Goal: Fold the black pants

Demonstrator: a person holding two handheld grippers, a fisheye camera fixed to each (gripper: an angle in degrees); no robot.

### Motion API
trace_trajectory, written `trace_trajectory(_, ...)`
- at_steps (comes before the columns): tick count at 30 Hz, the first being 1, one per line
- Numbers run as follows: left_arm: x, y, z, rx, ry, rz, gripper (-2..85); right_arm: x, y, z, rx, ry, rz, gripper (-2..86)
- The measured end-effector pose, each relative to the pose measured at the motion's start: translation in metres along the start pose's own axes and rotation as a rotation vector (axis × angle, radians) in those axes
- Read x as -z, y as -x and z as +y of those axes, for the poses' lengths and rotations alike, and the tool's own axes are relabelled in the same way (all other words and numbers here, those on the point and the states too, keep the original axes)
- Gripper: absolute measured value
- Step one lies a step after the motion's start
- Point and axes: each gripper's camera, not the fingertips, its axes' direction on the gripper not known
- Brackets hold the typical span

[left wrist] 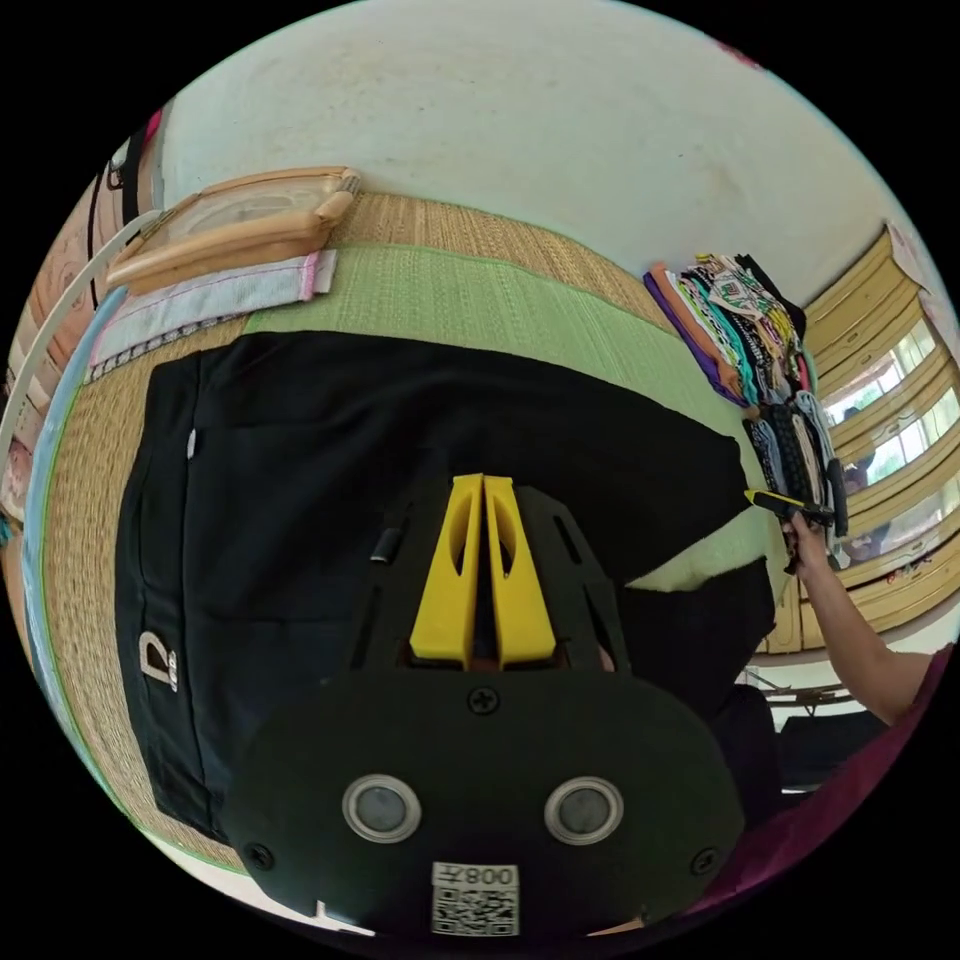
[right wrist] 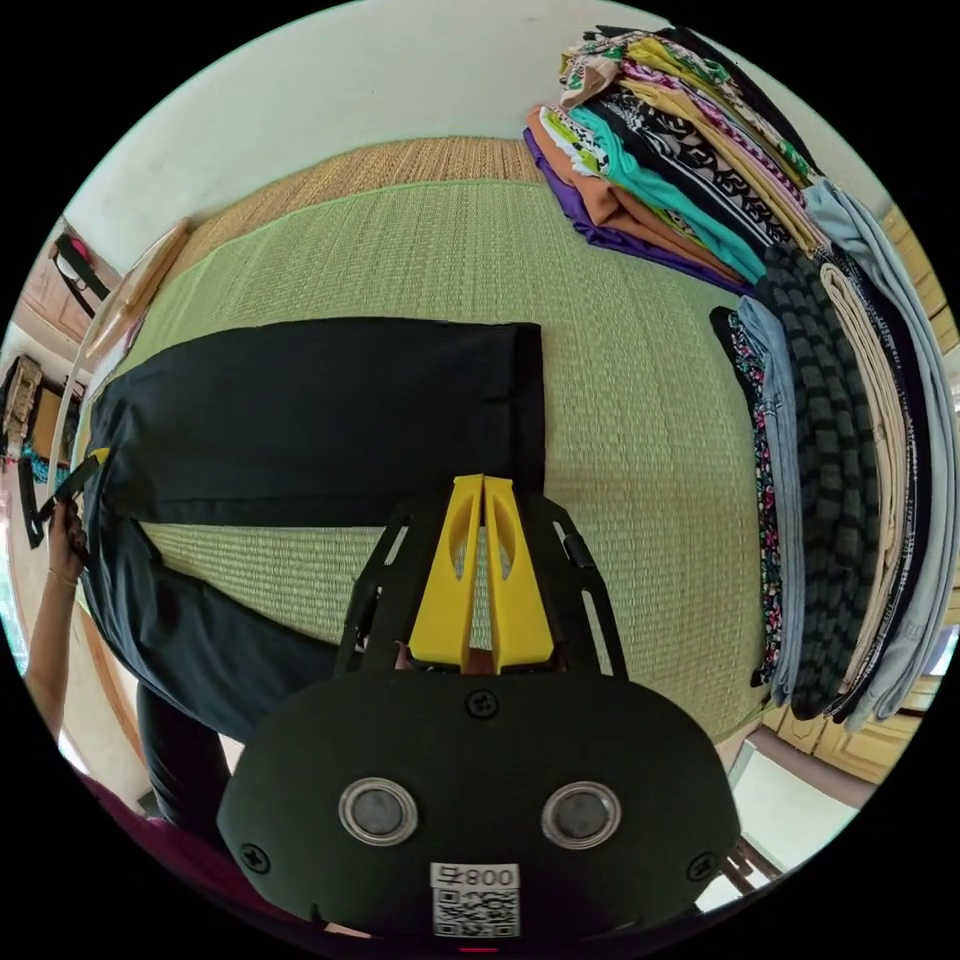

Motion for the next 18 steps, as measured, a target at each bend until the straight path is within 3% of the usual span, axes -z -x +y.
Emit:
trace_trajectory(5,-0.001,-0.044,0.038,-0.141,0.063,0.025,0.0,0.035,0.024,0.091,0.032,-0.039,-0.129,-0.4)
trace_trajectory(8,-0.016,-0.059,0.060,-0.187,0.145,-0.016,0.0,0.018,0.035,0.145,0.020,0.024,-0.056,-0.5)
trace_trajectory(10,-0.016,-0.063,0.063,-0.158,0.094,-0.032,0.0,0.007,0.028,0.159,-0.008,0.014,-0.071,-0.5)
trace_trajectory(18,-0.036,-0.072,0.029,-0.071,0.083,-0.012,0.0,-0.016,0.010,0.106,-0.036,-0.004,-0.091,-0.5)
